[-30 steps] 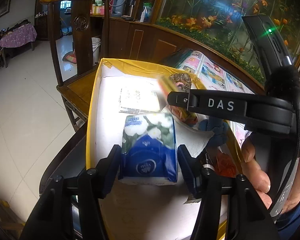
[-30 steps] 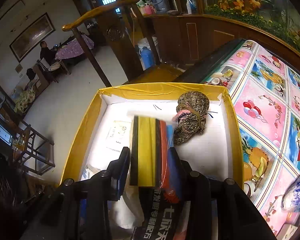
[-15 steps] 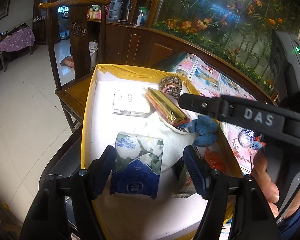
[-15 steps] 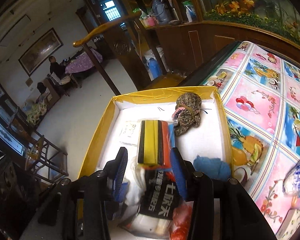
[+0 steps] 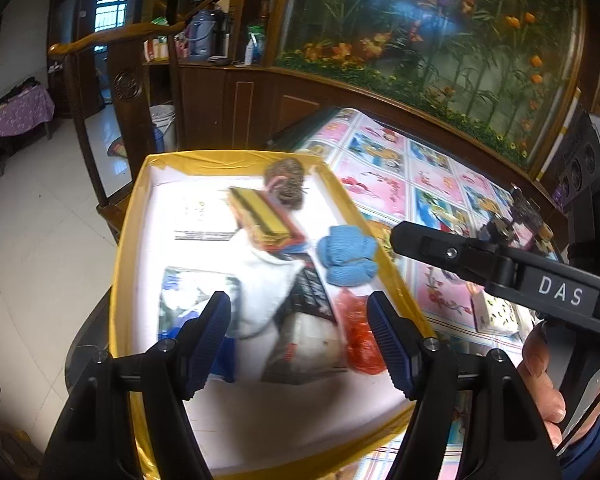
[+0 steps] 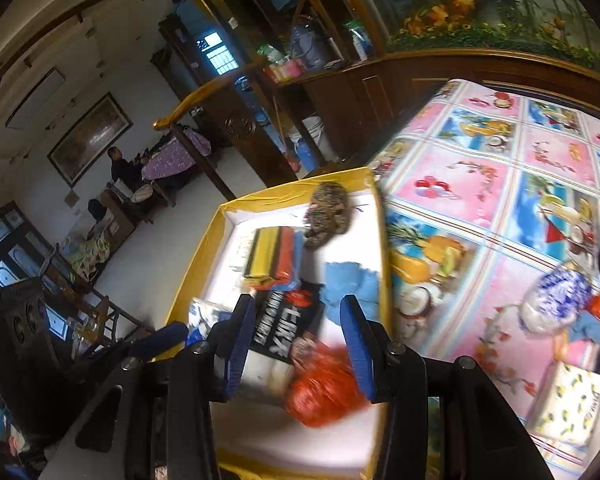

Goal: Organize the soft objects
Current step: 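Move both tools back from the box toward the table items, then grasp the yellow-patterned tissue pack with the left tool while the right tool grasps the striped sponge pack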

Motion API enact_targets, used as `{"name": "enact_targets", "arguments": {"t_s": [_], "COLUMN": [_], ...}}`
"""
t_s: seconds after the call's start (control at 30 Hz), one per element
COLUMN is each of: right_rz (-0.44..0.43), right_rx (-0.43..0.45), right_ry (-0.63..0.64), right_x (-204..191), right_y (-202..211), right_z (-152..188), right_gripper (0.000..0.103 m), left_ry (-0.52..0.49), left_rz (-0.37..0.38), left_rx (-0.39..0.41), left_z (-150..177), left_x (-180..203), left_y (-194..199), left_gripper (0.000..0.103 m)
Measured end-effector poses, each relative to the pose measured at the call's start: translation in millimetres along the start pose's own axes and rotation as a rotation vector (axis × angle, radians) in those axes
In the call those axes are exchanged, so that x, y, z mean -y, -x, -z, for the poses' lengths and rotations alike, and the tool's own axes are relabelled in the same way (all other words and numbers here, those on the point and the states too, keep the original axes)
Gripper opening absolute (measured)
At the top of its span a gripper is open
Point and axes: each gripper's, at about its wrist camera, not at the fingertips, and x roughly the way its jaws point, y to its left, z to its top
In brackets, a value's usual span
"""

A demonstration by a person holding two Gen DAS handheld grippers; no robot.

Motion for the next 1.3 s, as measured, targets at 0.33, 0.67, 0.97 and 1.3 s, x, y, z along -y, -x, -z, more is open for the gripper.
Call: {"name": "enact_targets", "arguments": {"t_s": [0.33,0.67,0.97,1.3], "right_rz": [0.138,0.088,0.062,0.069], "right_rx": [0.160,0.274,0.283,0.288], "right_ry": [-0.167,-0.399,-0.381,-0.375], "right_x": [128,207,191,191], "right_y": [125,192,190,190], "right_z": [38,63,63,64], "right_gripper": [0.052,0.052,0.053,0.053], "left_ry": [-0.195,-0.354,-0.484,-0.400], "left_rz": [0.098,0.240,0.217,0.397], "left_rx": [-0.020,-0.169,-0.161,-0.384], "left_z": [12,38,35,19], "left_x": [92,194,240,241], "left_y": [-6,-55,-94,-147], "left_gripper": [0.075,0.075,0.080,0.080]}}
